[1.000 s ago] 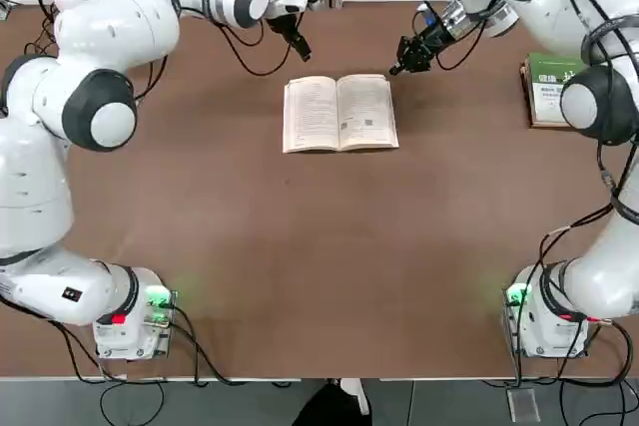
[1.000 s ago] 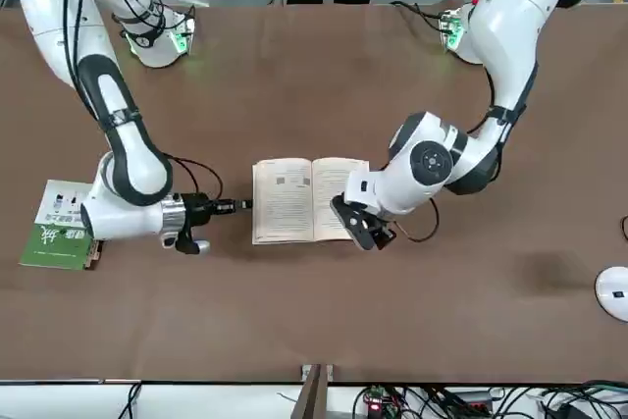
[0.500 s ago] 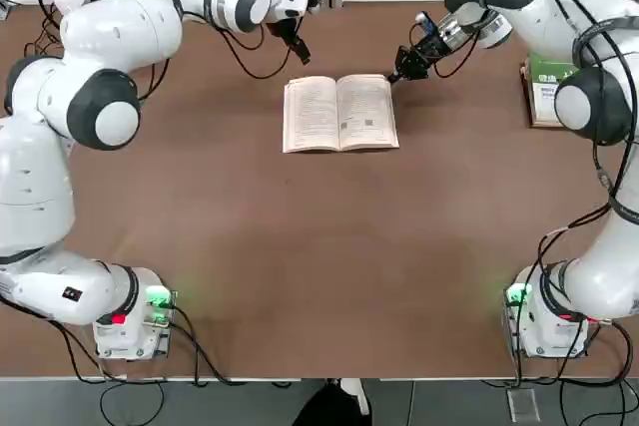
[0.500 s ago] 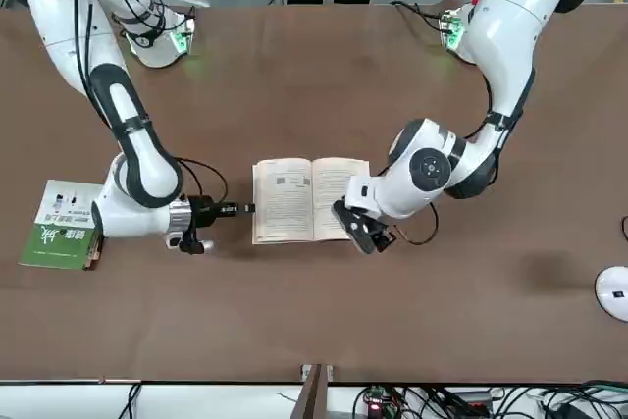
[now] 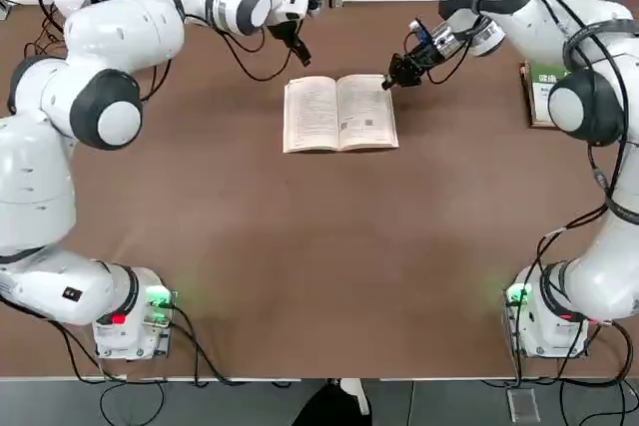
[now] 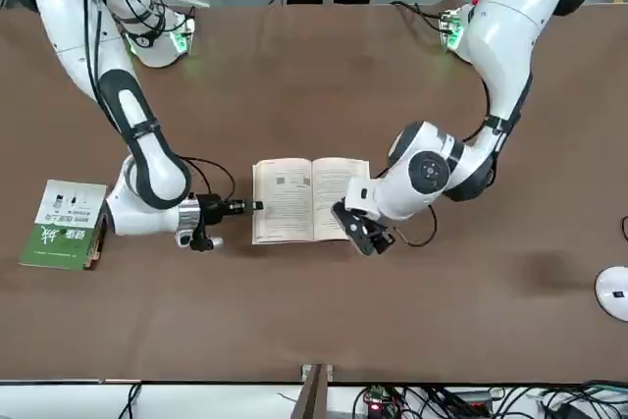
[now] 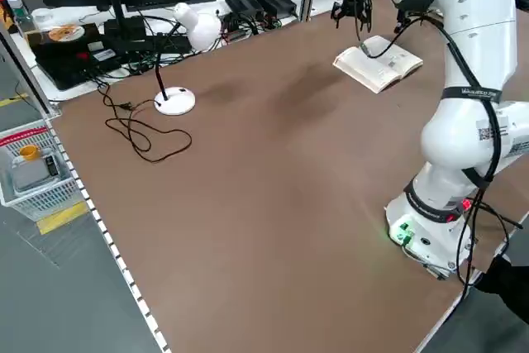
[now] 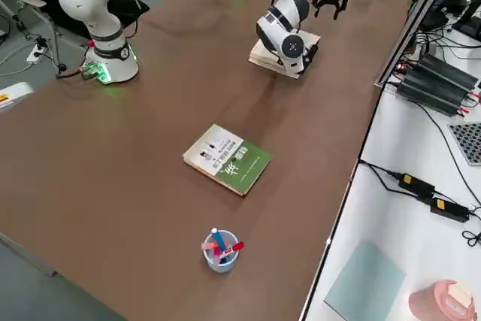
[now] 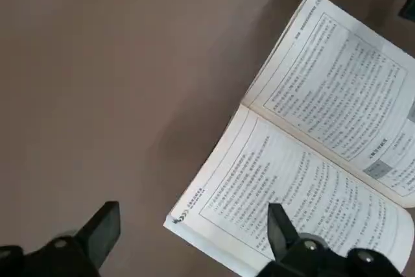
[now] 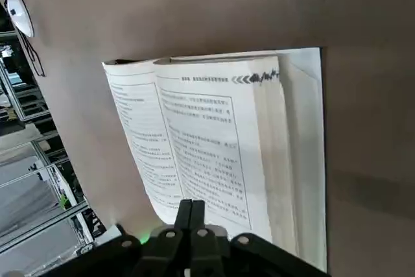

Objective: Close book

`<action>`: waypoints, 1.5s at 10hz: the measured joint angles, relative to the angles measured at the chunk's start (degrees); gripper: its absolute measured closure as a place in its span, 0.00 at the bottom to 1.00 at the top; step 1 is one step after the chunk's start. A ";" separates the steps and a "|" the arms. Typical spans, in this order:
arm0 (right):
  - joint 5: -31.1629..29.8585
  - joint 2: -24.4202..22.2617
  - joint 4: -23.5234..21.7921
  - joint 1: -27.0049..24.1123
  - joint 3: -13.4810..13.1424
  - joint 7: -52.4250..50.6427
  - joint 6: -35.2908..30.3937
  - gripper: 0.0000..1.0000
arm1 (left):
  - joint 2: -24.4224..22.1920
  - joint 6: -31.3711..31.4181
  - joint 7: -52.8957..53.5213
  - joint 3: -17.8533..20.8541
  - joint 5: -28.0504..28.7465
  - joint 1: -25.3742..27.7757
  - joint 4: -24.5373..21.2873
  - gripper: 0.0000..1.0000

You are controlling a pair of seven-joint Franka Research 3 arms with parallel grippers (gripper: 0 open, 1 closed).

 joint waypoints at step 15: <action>2.32 2.36 -2.15 2.10 0.06 -5.69 4.34 0.99 | 4.27 4.70 0.06 -1.76 -0.53 -0.26 0.08 0.00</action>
